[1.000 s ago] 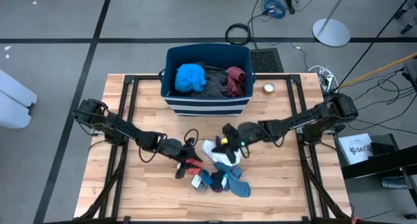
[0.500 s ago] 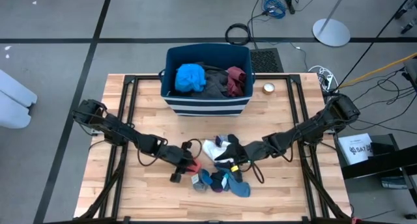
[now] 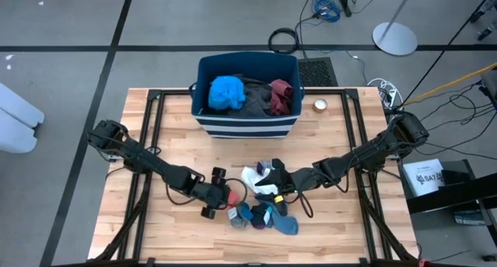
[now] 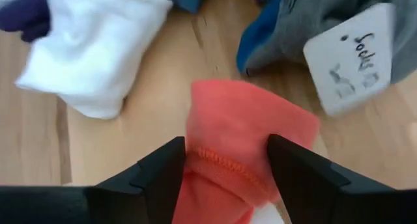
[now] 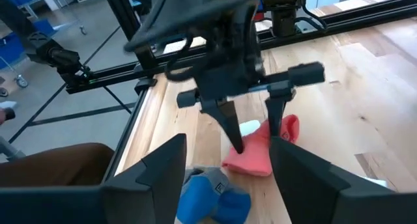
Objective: Sort clothes
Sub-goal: Put the orange sock into the blue laundry bin
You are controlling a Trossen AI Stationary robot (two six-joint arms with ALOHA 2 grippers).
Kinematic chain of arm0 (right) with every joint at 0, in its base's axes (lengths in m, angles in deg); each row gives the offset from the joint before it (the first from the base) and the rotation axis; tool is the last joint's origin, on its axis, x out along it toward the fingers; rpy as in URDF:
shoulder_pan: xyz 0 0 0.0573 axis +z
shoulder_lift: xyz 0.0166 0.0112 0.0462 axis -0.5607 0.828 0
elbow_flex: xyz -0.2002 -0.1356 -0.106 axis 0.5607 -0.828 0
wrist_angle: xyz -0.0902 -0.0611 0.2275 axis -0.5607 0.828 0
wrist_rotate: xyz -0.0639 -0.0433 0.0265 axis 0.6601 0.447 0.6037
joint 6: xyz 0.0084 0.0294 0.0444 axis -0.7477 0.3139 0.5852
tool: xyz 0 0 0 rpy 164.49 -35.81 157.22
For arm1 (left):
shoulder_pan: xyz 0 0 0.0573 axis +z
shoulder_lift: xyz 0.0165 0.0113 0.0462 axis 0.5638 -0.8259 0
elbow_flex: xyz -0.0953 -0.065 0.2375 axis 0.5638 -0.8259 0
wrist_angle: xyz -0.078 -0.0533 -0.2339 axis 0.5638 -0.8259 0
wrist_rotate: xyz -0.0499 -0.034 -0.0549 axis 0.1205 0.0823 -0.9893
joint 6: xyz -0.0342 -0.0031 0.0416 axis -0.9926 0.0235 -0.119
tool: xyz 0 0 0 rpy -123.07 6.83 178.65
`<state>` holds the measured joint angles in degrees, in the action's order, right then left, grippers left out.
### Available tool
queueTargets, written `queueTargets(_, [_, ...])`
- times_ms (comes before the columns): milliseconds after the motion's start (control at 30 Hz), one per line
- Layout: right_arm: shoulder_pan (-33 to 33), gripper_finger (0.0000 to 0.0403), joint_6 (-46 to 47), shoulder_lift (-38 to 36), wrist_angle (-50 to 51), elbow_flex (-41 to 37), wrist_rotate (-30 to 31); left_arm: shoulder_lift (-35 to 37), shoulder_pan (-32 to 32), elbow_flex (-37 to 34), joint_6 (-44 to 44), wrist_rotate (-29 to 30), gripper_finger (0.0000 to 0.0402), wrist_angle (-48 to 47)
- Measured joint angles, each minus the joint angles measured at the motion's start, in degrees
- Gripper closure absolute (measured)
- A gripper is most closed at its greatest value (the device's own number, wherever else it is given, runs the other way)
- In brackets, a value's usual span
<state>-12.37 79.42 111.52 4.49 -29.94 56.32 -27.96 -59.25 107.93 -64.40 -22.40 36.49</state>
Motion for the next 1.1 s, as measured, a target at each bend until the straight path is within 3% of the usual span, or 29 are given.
queueTargets(233, [0.0, 0.0193, -0.1, 0.0, 0.0, 0.0, 0.0, -4.7, 1.3, 0.3, 0.0, -0.7, 0.0165, 0.8])
queueTargets(333, [0.0, 0.0193, -0.5, 0.0, 0.0, 0.0, 0.0, -6.4, 1.6, 0.3, 1.4, -0.9, 0.0183, 1.0])
queueTargets(467, [0.0, 0.0193, -3.4, 0.0, 0.0, 0.0, 0.0, -6.5, 1.6, 0.7, 4.3, -0.1, 0.0266, 0.4])
queueTargets(567, [0.0, 0.0193, -8.1, 0.0, -0.1, 0.0, 0.9, -6.3, 1.6, 2.4, 5.1, 4.3, 0.0356, -3.8])
queueTargets(633, [0.0, 0.0193, -9.3, 0.0, -0.3, 0.0, 3.5, -6.4, 1.6, 4.4, 4.6, 7.4, 0.0381, -7.8])
queueTargets(1100, [-0.2, 0.0193, -9.5, 0.0, -2.0, 0.0, 4.4, -5.0, -5.7, 19.6, 4.5, 24.3, 0.0381, -33.6])
